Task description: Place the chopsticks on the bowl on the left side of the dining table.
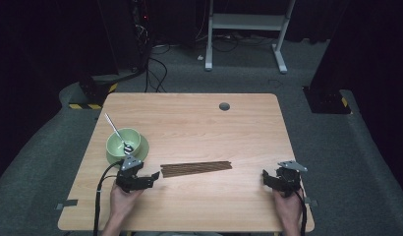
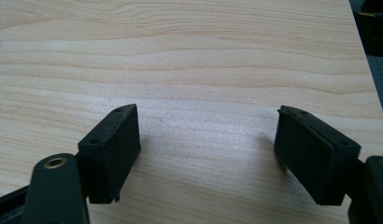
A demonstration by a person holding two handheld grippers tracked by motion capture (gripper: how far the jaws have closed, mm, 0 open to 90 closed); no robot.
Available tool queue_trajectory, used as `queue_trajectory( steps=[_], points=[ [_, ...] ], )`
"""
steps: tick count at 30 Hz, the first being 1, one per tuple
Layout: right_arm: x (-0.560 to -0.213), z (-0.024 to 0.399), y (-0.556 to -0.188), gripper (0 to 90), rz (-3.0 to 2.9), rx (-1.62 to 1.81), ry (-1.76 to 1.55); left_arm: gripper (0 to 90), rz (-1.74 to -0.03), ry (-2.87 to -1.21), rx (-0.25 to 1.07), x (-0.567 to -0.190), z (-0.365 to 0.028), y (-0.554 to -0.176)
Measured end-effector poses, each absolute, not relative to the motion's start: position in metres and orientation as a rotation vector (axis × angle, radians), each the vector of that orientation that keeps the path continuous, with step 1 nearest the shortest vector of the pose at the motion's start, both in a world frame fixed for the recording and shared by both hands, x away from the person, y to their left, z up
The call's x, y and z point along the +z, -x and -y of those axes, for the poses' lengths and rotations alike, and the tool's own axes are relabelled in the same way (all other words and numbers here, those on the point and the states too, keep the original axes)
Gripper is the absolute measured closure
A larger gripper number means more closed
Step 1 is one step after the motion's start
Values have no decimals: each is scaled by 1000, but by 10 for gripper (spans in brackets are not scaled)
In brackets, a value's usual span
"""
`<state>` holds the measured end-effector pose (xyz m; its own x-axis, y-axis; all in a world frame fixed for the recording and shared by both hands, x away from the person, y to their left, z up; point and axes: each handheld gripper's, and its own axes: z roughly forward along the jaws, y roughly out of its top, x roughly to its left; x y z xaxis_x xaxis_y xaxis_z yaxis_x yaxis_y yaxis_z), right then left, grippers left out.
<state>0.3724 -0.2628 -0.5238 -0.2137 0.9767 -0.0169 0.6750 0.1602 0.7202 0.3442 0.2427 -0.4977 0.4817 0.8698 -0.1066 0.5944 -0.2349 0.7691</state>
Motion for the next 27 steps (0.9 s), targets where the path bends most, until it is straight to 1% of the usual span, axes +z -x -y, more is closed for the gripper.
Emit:
queue_trajectory(
  steps=[6, 13, 24, 27],
  points=[
    [-524, 263, -372, 225, -1956, 817, -1562, 221, -1184, -1944, 407, -493, -233, -353],
    [-524, 263, -372, 225, -1955, 816, -1563, 217, -1141, -1983, 387, -489, -216, -365],
    [-524, 263, -372, 225, -1955, 816, -1564, 216, -1096, -2039, 371, -485, -191, -384],
    [-524, 263, -372, 226, -1955, 816, -1564, 217, -1067, -2069, 377, -487, -179, -391]
  ],
)
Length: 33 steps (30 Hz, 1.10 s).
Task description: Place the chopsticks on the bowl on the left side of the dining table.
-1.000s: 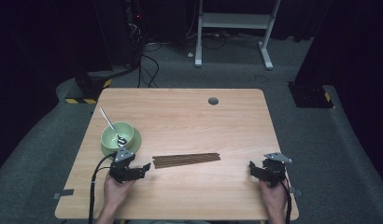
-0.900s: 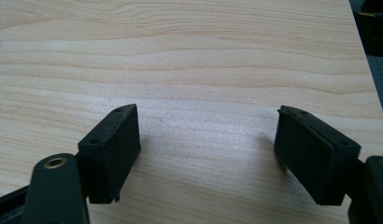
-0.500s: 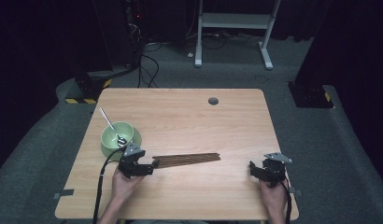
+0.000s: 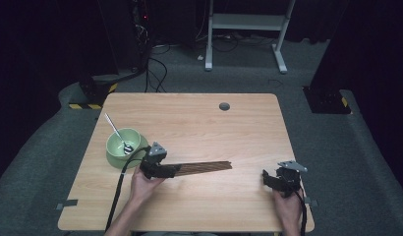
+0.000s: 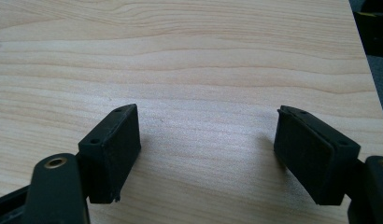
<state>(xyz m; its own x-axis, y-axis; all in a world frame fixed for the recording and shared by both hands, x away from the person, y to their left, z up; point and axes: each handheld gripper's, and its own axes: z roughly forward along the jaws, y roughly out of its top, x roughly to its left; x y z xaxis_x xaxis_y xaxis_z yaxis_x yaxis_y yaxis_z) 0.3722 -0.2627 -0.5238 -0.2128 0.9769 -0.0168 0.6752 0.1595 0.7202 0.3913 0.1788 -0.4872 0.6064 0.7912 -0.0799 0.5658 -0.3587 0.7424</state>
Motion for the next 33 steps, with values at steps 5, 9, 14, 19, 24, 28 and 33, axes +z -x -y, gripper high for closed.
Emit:
queue_trajectory(
  steps=[5, 9, 14, 19, 24, 28, 33],
  points=[
    [-524, 263, -372, 226, -1955, 816, -1563, 242, -1070, -2075, 297, -494, -167, -404],
    [-524, 263, -372, 226, -1955, 816, -1563, 259, -1078, -2062, 285, -498, -164, -410],
    [-524, 263, -372, 227, -1956, 816, -1563, 288, -1088, -2080, 296, -503, -157, -418],
    [-524, 263, -372, 226, -1955, 816, -1563, 321, -1066, -2146, 343, -503, -144, -422],
    [-524, 263, -372, 227, -1955, 816, -1563, 368, -1078, -2133, 352, -501, -138, -431],
    [-524, 263, -372, 227, -1955, 816, -1563, 395, -1075, -2153, 355, -503, -135, -433],
    [-524, 263, -372, 227, -1956, 816, -1563, 409, -1067, -2179, 357, -506, -132, -434]
  ],
)
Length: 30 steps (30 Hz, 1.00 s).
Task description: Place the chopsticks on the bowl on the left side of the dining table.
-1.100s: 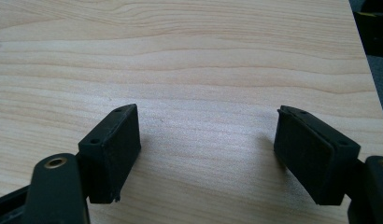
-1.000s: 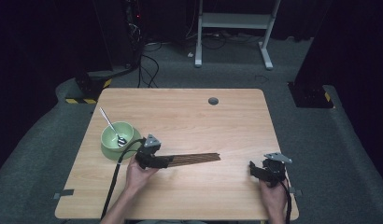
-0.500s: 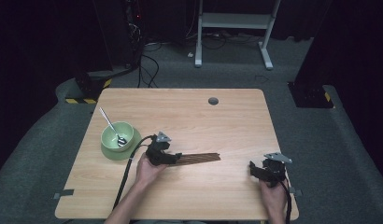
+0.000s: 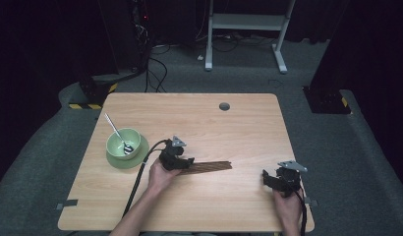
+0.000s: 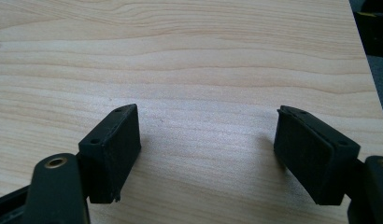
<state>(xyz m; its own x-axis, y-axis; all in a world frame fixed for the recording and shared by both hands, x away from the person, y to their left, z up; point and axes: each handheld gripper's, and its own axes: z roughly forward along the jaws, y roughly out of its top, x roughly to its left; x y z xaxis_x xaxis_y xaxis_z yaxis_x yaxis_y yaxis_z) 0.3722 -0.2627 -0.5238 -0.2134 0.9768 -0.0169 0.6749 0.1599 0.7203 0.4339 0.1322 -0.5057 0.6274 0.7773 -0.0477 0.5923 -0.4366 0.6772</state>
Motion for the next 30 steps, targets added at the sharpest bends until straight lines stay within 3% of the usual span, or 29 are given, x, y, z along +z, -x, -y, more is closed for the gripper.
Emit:
queue_trajectory(
  steps=[30],
  points=[
    [-524, 263, -372, 227, -1957, 817, -1562, 416, -1044, -2201, 340, -510, -127, -433]
  ],
)
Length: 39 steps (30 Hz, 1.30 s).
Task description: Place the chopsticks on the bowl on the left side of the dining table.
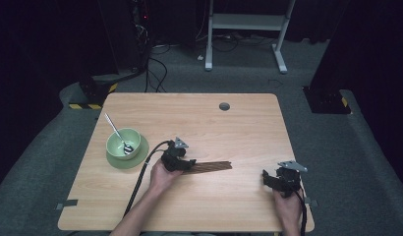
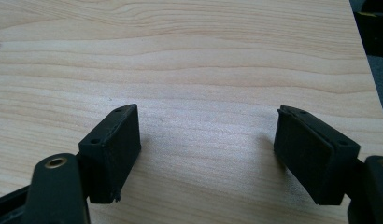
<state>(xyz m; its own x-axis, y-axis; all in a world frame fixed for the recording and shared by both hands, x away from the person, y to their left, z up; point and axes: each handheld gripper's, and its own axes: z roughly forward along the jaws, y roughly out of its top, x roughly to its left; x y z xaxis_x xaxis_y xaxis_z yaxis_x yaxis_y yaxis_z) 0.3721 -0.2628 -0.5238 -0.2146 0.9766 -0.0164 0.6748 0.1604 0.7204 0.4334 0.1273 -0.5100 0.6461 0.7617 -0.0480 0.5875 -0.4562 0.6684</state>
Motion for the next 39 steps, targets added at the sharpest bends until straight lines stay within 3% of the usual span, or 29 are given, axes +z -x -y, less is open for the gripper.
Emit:
queue_trajectory(
  steps=[24, 39],
  points=[
    [-524, 263, -372, 227, -1957, 817, -1562, 445, -1063, -2231, 408, -512, -123, -445],
    [-524, 263, -372, 227, -1957, 818, -1562, 582, -1040, -2261, 389, -508, -120, -459]
  ],
)
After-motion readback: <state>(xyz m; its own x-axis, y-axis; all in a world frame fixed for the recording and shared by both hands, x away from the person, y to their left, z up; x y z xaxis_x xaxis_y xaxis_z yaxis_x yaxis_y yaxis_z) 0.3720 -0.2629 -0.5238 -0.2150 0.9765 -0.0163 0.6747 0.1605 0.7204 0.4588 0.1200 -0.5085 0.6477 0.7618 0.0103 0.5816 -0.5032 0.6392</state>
